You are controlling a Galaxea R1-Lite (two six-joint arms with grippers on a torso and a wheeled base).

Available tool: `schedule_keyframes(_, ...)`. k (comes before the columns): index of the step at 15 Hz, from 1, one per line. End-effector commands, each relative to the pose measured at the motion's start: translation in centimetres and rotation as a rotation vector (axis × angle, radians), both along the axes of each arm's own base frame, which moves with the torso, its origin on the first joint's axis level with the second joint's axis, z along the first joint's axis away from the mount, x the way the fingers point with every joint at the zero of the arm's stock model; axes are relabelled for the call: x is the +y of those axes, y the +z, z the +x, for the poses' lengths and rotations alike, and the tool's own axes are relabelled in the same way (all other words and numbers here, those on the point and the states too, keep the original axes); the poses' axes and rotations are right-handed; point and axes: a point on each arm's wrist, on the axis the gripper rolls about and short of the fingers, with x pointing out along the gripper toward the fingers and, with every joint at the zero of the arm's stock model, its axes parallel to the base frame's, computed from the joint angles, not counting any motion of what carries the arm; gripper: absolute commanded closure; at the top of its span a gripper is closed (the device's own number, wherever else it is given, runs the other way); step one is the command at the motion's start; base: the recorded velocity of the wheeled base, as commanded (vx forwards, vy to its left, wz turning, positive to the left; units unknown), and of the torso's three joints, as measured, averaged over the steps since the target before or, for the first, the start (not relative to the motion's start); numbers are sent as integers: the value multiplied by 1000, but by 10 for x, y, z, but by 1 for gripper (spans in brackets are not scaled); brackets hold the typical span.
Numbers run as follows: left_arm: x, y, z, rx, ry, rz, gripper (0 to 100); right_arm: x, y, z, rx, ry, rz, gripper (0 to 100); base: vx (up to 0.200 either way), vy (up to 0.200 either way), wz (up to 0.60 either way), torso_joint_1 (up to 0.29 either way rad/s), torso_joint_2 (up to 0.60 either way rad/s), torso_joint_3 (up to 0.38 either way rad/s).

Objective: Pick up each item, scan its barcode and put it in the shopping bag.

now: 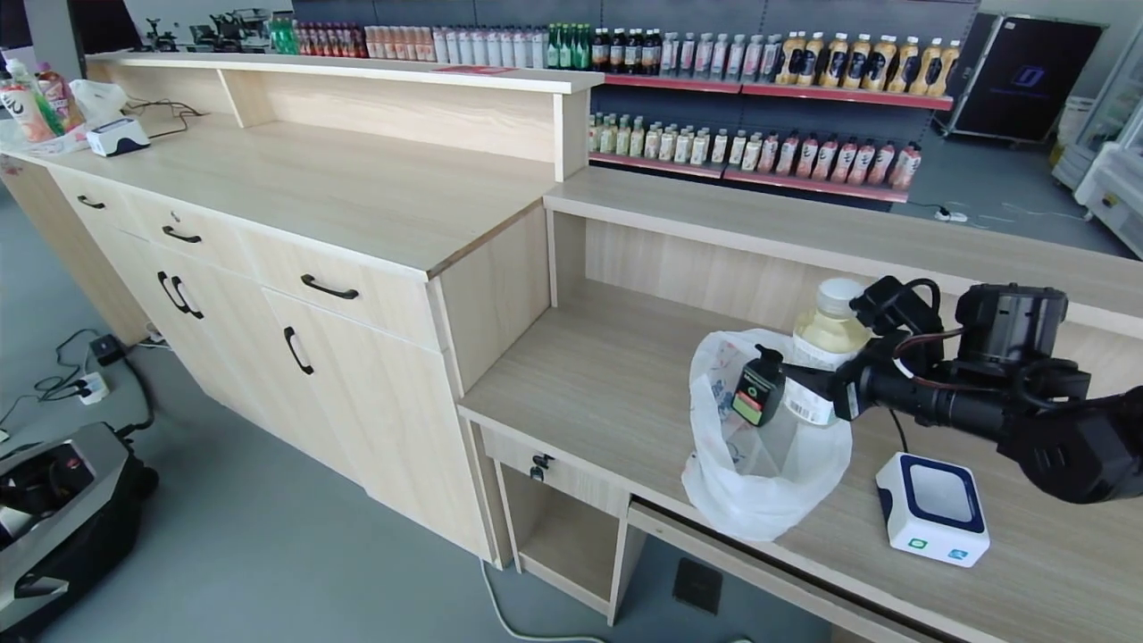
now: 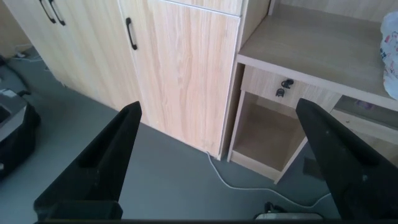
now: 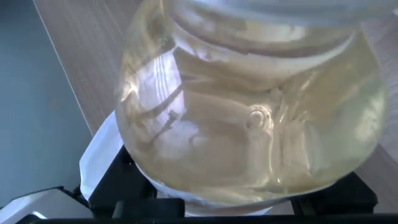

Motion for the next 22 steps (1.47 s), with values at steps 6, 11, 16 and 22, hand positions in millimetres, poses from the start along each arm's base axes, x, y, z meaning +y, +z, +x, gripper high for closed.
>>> schedule_keyframes(6, 0, 0, 0, 0, 1, 0, 0, -1, -81, 31, 150, 47, 7, 100, 0, 0, 0, 0, 0, 0)
schedule_keyframes(11, 0, 0, 0, 0, 1, 0, 0, 1, -116, 42, 161, 118, 13, 100, 0, 0, 0, 0, 0, 0)
schedule_keyframes(16, 0, 0, 0, 0, 1, 1, 0, 0, -128, 48, 174, 115, 12, 100, 0, 0, 0, 0, 0, 0)
schedule_keyframes(22, 0, 0, 0, 0, 1, 1, 0, -5, -133, 49, 176, 103, 13, 100, 0, 0, 0, 0, 0, 0)
